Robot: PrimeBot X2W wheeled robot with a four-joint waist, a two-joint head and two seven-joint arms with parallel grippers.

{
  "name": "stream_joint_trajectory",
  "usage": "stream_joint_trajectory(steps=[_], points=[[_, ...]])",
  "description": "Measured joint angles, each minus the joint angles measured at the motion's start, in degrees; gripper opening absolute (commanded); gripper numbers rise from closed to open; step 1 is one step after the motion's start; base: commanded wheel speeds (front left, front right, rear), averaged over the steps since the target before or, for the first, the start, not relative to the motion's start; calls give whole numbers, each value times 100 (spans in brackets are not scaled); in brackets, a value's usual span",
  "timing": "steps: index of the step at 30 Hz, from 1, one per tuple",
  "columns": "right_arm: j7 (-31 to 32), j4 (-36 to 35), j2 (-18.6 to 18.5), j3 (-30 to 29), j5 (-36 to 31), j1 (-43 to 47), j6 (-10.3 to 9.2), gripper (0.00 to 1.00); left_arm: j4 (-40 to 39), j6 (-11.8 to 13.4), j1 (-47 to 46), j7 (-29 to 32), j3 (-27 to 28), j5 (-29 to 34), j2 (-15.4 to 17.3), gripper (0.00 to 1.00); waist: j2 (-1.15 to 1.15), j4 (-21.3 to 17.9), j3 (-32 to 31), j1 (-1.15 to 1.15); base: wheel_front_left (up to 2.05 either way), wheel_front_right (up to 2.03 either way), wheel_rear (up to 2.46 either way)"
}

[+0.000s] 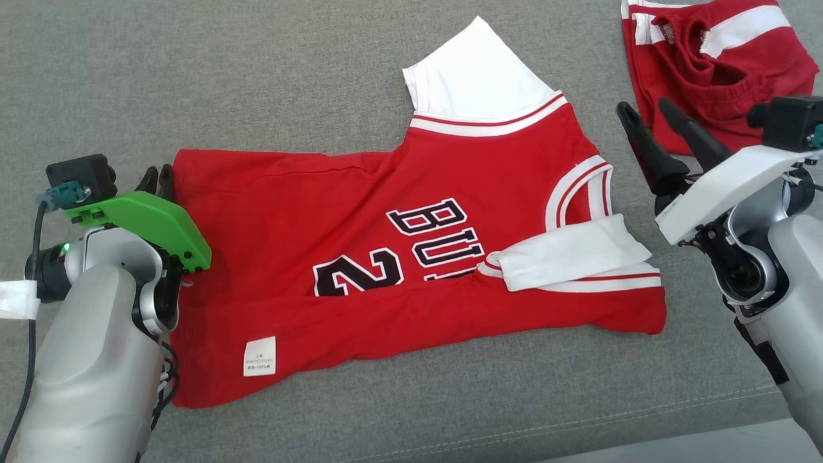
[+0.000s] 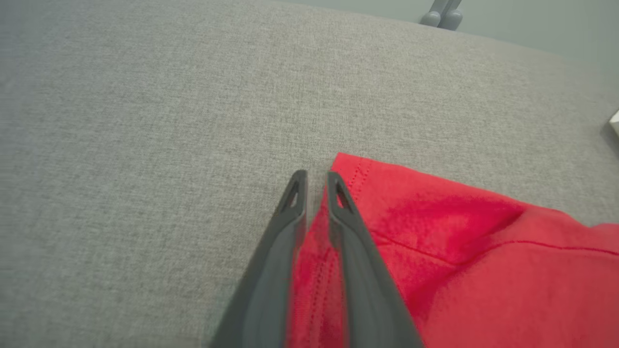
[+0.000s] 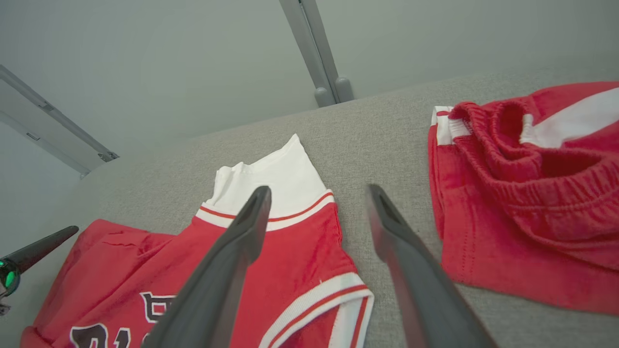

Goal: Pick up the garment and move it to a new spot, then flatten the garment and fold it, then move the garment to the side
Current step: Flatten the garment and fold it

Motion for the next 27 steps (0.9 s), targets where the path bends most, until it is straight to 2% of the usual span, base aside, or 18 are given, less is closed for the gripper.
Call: stream_joint_trajectory(steps=[2, 4, 16, 17, 18, 20, 21, 22, 27], points=[[3, 1, 54, 34, 0, -70, 5, 100, 38, -1, 0, -33, -4, 0, -7, 38, 0, 19, 6, 0, 0, 0, 0], [34, 41, 89, 74, 0, -80, 8, 100, 86, -51, -12, -41, -82, 5, -54, 100, 0, 22, 8, 0, 0, 0, 0], [48, 231, 124, 80, 3, -100, 54, 100, 405, -121, -99, -48, -177, 67, -33, 100, 0, -121, -2, 0, 0, 0, 0], [44, 238, 132, 81, 3, -100, 54, 100, 434, -130, -108, -48, -177, 67, -30, 98, 0, -131, -3, 0, 0, 0, 0], [43, 245, 138, 81, 4, -100, 55, 100, 471, -145, -113, -48, -177, 67, -29, 80, 0, -141, -5, 0, 0, 0, 0], [42, 269, 140, 82, 4, -100, 55, 100, 539, -148, -117, -48, -178, 67, -30, 36, 0, -161, -10, 0, 0, 0, 0], [31, 285, 141, 83, 4, -100, 55, 100, 556, -149, -120, -48, -181, 67, -30, 25, 0, -171, -13, 0, 0, 0, 0], [25, 296, 143, 85, 4, -100, 55, 100, 564, -152, -124, -49, -186, 67, -31, 0, 0, -179, -18, 0, 0, 0, 0], [-1, 360, 145, 86, 4, -100, 56, 100, 568, -201, -174, -245, -175, 66, -65, 0, 0, -201, -50, 0, 0, 0, 0]])
